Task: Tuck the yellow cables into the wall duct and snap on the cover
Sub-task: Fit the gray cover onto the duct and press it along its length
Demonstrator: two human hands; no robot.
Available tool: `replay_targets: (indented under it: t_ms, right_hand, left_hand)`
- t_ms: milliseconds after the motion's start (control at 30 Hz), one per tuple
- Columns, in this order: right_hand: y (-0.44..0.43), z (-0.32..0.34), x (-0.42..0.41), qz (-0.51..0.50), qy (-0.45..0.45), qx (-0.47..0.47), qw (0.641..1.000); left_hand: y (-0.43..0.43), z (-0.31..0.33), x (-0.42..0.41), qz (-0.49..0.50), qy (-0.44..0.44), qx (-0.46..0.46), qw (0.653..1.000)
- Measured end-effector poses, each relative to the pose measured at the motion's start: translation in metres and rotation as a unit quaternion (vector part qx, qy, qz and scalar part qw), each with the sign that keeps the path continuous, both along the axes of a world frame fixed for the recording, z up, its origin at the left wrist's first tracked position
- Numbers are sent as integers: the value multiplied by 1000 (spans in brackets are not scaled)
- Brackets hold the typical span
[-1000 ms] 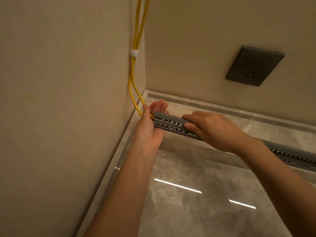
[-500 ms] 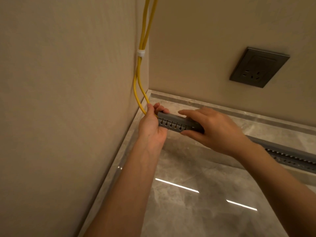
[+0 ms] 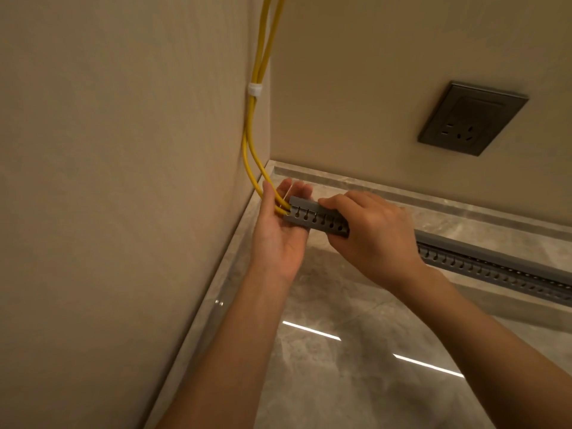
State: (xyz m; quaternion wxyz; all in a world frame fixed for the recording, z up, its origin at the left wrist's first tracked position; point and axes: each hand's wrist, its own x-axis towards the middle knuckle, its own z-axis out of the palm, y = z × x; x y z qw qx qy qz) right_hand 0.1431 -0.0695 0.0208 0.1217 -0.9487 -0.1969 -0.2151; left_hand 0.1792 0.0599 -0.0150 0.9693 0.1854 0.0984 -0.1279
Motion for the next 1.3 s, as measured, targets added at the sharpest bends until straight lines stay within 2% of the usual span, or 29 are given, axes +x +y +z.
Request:
replay_targets:
  t_ms: [133, 200, 433, 800, 900, 967, 1000, 1033, 1067, 1100, 1133, 1167, 1200, 1233, 1300]
  right_hand:
    - [-2, 4, 1, 13, -11, 37, 999]
    - [-4, 8, 2, 29, -11, 51, 998]
    - [-8, 11, 5, 30, 23, 80, 996]
    - [-17, 10, 9, 71, 45, 77, 994]
    - [-19, 9, 9, 84, 45, 65, 993]
    - [-20, 7, 8, 88, 45, 47, 994]
    - [-22, 6, 7, 86, 46, 39, 995]
    - [-23, 5, 7, 81, 47, 33, 995]
    - [-25, 4, 7, 77, 47, 31, 995]
    - [-26, 2, 6, 76, 47, 28, 996]
    - [-26, 1, 6, 78, 47, 25, 996]
    - [-26, 1, 5, 82, 48, 19, 995]
    - [-26, 0, 5, 87, 52, 13, 995]
    - [-26, -1, 5, 90, 55, 8, 994]
    - [-26, -1, 4, 92, 56, 4, 994]
  left_hand:
    - [1, -20, -24, -30, -109, 72, 991]
    - [1, -25, -29, -31, -134, 106, 985]
    - [-4, -24, -29, 26, -147, 163, 975]
    - [-5, -24, -31, 41, -140, 164, 976]
    - [-1, -23, -33, 19, -133, 168, 977]
    - [11, -17, -33, -35, -131, 240, 961]
    - [19, -14, -32, -70, -134, 328, 933]
    - [27, -10, -32, -99, -138, 451, 876]
    - [35, -8, -34, -97, -144, 586, 791]
    - [41, -4, -37, -55, -159, 703, 691]
    - [43, 3, -40, 20, -188, 780, 596]
    - [43, 11, -44, 85, -237, 814, 524]
    - [40, 16, -46, 118, -297, 820, 474]
    - [36, 17, -45, 119, -356, 819, 434]
    - [28, 21, -37, 44, -433, 827, 356]
